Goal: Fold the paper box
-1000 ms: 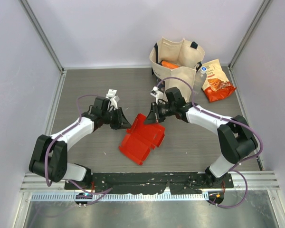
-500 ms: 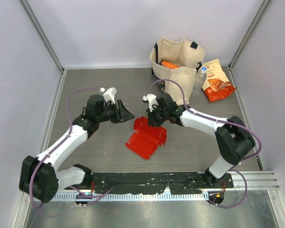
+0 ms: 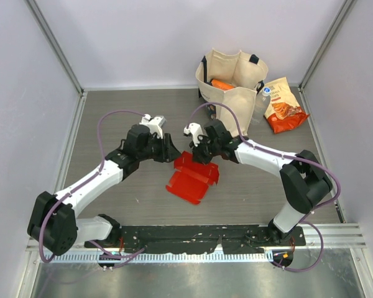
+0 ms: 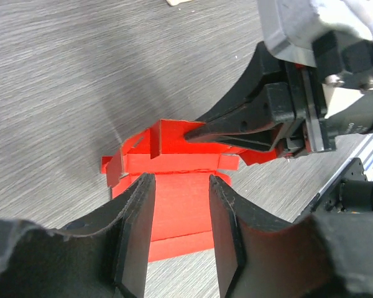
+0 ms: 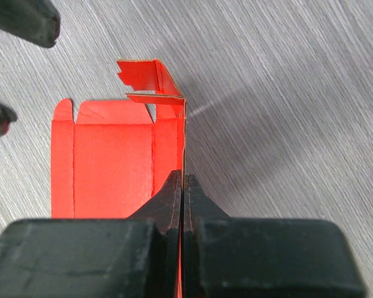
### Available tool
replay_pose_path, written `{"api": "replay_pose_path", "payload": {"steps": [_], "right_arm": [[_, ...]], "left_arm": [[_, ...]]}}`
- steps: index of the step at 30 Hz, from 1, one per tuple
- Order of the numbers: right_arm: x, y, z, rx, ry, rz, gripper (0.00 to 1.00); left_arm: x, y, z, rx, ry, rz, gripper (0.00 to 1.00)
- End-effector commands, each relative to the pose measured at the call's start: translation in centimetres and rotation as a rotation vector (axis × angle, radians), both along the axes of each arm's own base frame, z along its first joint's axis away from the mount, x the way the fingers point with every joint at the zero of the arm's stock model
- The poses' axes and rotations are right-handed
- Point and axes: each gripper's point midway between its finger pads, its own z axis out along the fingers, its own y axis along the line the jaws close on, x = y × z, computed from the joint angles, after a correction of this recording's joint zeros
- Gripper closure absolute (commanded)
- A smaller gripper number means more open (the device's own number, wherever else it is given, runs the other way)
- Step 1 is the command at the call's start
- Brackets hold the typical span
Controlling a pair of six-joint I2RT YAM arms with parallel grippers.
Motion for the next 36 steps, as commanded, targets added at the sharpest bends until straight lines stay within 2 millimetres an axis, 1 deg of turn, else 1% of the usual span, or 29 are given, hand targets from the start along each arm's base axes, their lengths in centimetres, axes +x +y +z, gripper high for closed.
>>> {"api": "replay_pose_path", "payload": {"steps": [1,2,4,5,6,7,8,9,10,11,12,13,14,15,16,17,20,21,23,24,25,26,27,28,29,30,31,34,36], "right_arm": [[0.3,0.9,1.2,0.04,-0.019,0.047,0.99],[0.3,1.0,1.3,0.048,-0.012,0.048,1.0],[0.6,1.0,1.8,0.075,0.014,0.022,1.0],[0.9,0.7,2.2,0.107,0.045,0.006,1.0],[1.1,0.7,2.7,0.147,0.086,-0.017,1.0],[1.1,0.6,2.9,0.177,0.116,-0.035,0.99],[1.4,0.3,3.2,0.202,0.139,-0.052,1.0],[1.5,0.0,3.9,0.248,0.169,-0.054,0.99],[1.4,-0.1,4.1,0.293,0.215,-0.084,1.0],[1.2,-0.2,4.5,0.33,0.239,-0.08,0.99],[1.3,-0.2,5.8,0.4,0.239,-0.059,1.0],[0.5,-0.3,5.8,0.438,0.284,-0.056,0.99],[0.1,-0.3,6.2,0.472,0.295,-0.043,1.0],[0.3,-0.1,7.1,0.516,0.262,-0.018,1.0],[-0.9,-0.3,7.5,0.554,0.308,0.013,1.0],[-1.1,-0.3,7.8,0.571,0.313,0.024,1.0],[-1.6,-0.3,8.8,0.621,0.349,0.055,1.0],[-1.3,-0.2,9.6,0.652,0.325,0.067,0.99],[-1.7,-0.6,10.5,0.705,0.386,0.06,1.0],[-1.4,-0.6,11.6,0.743,0.346,0.084,1.0],[-1.6,-0.7,11.8,0.757,0.354,0.087,0.99],[-1.5,-1.0,12.1,0.77,0.365,0.085,0.99],[-1.7,-1.0,12.6,0.787,0.368,0.092,1.0],[-1.6,-1.0,12.8,0.791,0.367,0.093,1.0],[-1.5,-1.1,12.7,0.791,0.367,0.09,0.99],[-1.6,-1.1,12.7,0.791,0.369,0.091,1.0],[-1.5,-1.1,12.7,0.791,0.371,0.088,1.0],[-1.4,-1.0,12.5,0.801,0.383,0.084,1.0],[-1.1,-1.1,12.5,0.81,0.379,0.08,1.0]], "left_arm": [[2.1,-0.3,2.6,-0.006,-0.107,0.016,0.6],[2.0,-0.3,2.2,0.005,-0.079,0.016,0.62],[2.2,-0.5,2.2,0.007,-0.045,0.021,0.65],[2.0,-0.1,1.9,0.02,-0.003,0.053,0.66],[2.2,0.2,2.0,0.016,0.0,0.082,0.66],[1.8,0.8,2.3,0.003,-0.012,0.104,0.62],[2.1,1.1,2.8,-0.034,-0.027,0.149,0.6],[2.1,1.8,3.2,-0.053,-0.038,0.187,0.59],[2.1,3.3,2.0,-0.04,-0.028,0.263,0.59],[2.3,4.6,3.5,-0.108,-0.041,0.333,0.59],[2.3,5.4,3.3,-0.123,-0.031,0.369,0.59],[2.0,6.1,2.5,-0.135,-0.006,0.392,0.57],[2.4,7.3,2.6,-0.154,0.004,0.426,0.55],[2.3,7.3,2.2,-0.173,0.045,0.42,0.53],[2.2,7.4,1.7,-0.178,0.091,0.409,0.51],[2.0,7.1,0.9,-0.208,0.169,0.361,0.49],[1.5,6.1,0.3,-0.26,0.271,0.239,0.45],[1.6,6.0,-0.9,-0.263,0.321,0.226,0.44],[1.9,6.5,-1.4,-0.309,0.364,0.226,0.5],[1.1,6.2,-2.2,-0.344,0.407,0.198,0.53],[1.8,6.0,-1.2,-0.41,0.384,0.197,0.61],[1.8,6.1,-1.2,-0.438,0.387,0.193,0.63],[1.2,5.8,-1.5,-0.463,0.412,0.168,0.65],[1.5,5.5,-0.8,-0.489,0.389,0.153,0.68],[1.4,5.3,-0.4,-0.51,0.384,0.137,0.69],[0.7,4.9,-0.1,-0.537,0.387,0.094,0.69],[0.9,4.7,0.9,-0.564,0.341,0.06,0.67],[0.2,4.0,2.2,-0.601,0.332,-0.015,0.65],[-0.1,4.0,2.5,-0.619,0.317,-0.021,0.64]]}}
